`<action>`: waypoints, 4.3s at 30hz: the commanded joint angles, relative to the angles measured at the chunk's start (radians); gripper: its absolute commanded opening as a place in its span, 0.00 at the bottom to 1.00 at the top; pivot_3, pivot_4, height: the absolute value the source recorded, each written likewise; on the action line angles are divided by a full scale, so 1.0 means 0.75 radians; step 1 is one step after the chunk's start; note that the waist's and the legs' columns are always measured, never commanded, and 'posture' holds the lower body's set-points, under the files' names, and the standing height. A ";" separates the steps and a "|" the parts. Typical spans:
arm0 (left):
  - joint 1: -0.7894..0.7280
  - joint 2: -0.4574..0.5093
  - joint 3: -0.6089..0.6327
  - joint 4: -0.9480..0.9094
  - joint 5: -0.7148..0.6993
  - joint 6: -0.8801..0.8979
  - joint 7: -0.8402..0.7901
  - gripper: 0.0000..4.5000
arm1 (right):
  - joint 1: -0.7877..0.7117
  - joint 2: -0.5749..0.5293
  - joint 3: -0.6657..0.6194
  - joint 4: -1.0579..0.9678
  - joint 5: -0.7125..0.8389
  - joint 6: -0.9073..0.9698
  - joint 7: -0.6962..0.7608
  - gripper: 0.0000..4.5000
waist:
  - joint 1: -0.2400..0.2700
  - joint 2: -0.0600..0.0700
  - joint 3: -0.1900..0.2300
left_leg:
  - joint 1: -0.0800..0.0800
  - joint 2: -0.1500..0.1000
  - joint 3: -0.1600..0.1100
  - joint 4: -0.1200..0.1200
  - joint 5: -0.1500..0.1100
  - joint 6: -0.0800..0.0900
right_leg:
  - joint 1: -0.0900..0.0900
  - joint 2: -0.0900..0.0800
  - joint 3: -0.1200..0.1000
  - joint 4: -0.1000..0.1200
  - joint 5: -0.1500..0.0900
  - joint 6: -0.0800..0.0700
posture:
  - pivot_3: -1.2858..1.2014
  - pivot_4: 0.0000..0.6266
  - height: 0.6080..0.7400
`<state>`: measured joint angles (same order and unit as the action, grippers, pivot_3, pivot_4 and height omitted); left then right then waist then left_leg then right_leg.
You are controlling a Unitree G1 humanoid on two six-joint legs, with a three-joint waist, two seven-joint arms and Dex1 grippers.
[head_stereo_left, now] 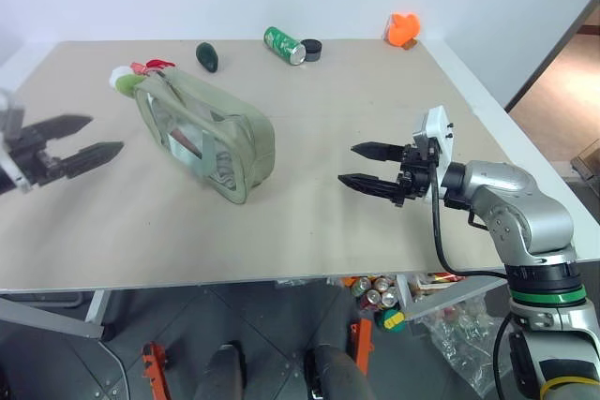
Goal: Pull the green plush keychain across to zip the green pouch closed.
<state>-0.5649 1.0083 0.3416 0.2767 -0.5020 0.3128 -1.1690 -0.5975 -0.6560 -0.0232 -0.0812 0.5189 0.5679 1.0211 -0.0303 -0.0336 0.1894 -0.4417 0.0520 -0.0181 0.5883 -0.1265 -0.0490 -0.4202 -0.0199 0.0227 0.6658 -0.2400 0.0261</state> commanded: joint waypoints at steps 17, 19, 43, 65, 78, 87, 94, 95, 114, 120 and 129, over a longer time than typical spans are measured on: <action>-0.817 -0.123 -0.553 0.862 0.600 -0.900 -0.368 0.99 | -0.079 0.045 -0.189 -0.288 0.323 0.184 -0.151 0.83 | 0.010 0.000 0.000 | -0.004 0.001 0.001 0.008 0.000 0.000 | -0.002 0.006 0.008 0.003 0.002 0.005 | 0.52 0.24 1.00; -0.851 -0.154 -0.567 0.908 0.619 -0.925 -0.379 0.99 | -0.069 0.040 -0.200 -0.316 0.355 0.202 -0.162 0.83 | 0.010 0.000 0.000 | -0.006 0.001 0.000 0.009 0.000 0.001 | -0.002 0.006 0.008 0.003 0.003 0.006 | 0.52 0.24 1.00; -1.059 -0.260 -0.654 1.138 0.791 -1.126 -0.411 0.99 | -0.019 0.034 -0.134 -0.371 0.358 0.183 -0.221 0.83 | 0.008 0.000 0.000 | -0.006 0.001 -0.001 0.017 0.000 0.001 | -0.003 0.007 0.008 0.012 0.003 0.006 | 0.52 0.24 1.00; -1.085 -0.325 -0.697 1.125 0.890 -1.034 -0.408 0.02 | -0.024 0.015 -0.134 -0.362 0.323 0.161 -0.225 0.83 | 0.008 0.000 0.000 | -0.006 0.001 -0.001 0.018 0.000 0.001 | -0.004 0.007 0.008 0.015 0.002 0.006 | 0.52 0.24 1.00; -1.016 -0.379 -0.752 0.523 0.838 -0.300 -0.533 0.02 | -0.037 0.040 -0.097 -0.337 0.297 0.132 -0.215 0.83 | 0.011 0.001 0.000 | -0.008 -0.001 -0.004 0.019 0.000 0.001 | -0.003 0.006 0.007 0.017 0.000 0.007 | 0.52 0.24 1.00; -0.947 -0.275 -0.848 0.197 0.943 -0.220 -0.560 0.02 | -0.052 0.071 -0.075 -0.310 0.274 0.102 -0.205 0.83 | 0.006 0.001 0.000 | -0.007 -0.001 -0.004 0.020 0.000 0.002 | -0.004 0.006 0.008 0.019 0.000 0.005 | 0.52 0.24 1.00; -0.917 -0.271 -0.843 0.105 0.932 -0.111 -0.533 0.02 | -0.051 0.089 -0.068 -0.302 0.259 0.087 -0.202 0.83 | 0.005 0.001 0.000 | -0.007 0.000 -0.004 0.020 0.000 0.002 | -0.004 0.007 0.008 0.019 0.000 0.005 | 0.52 0.24 1.00; -0.927 -0.282 -0.839 0.106 0.926 -0.077 -0.524 0.02 | -0.053 0.090 -0.068 -0.298 0.257 0.085 -0.199 0.83 | 0.005 0.001 0.000 | -0.007 0.000 -0.004 0.020 0.000 0.002 | -0.004 0.007 0.008 0.019 0.000 0.005 | 0.52 0.24 1.00; -0.939 -0.319 -0.830 -0.053 0.774 0.211 -0.501 0.02 | -0.063 0.080 -0.069 -0.292 0.250 0.089 -0.180 0.83 | 0.005 0.001 0.001 | -0.007 0.000 -0.005 0.020 0.000 0.002 | -0.004 0.007 0.008 0.020 0.000 0.005 | 0.52 0.24 1.00; -0.872 -0.301 -0.838 -0.165 0.729 0.255 -0.502 0.02 | -0.057 0.079 -0.072 -0.301 0.252 0.092 -0.181 0.83 | 0.004 0.001 0.001 | -0.007 0.000 -0.004 0.020 0.000 0.002 | -0.004 0.007 0.008 0.020 0.000 0.005 | 0.52 0.24 1.00; -0.802 -0.282 -0.859 -0.178 0.735 0.210 -0.472 0.60 | -0.056 0.076 -0.073 -0.309 0.254 0.100 -0.184 0.83 | 0.004 0.001 0.000 | -0.006 0.000 -0.004 0.020 0.000 0.002 | -0.004 0.008 0.008 0.020 0.000 0.005 | 0.52 0.24 1.00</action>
<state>-1.1504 0.7799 -0.3134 0.1658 0.0509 0.4774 -1.5337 -0.6246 -0.5883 -0.0634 -0.2885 0.7019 0.6477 0.8858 -0.0270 -0.0327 0.1897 -0.4463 0.0518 -0.0213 0.6037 -0.1262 -0.0476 -0.4233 -0.0143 0.0289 0.6809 -0.2401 0.0299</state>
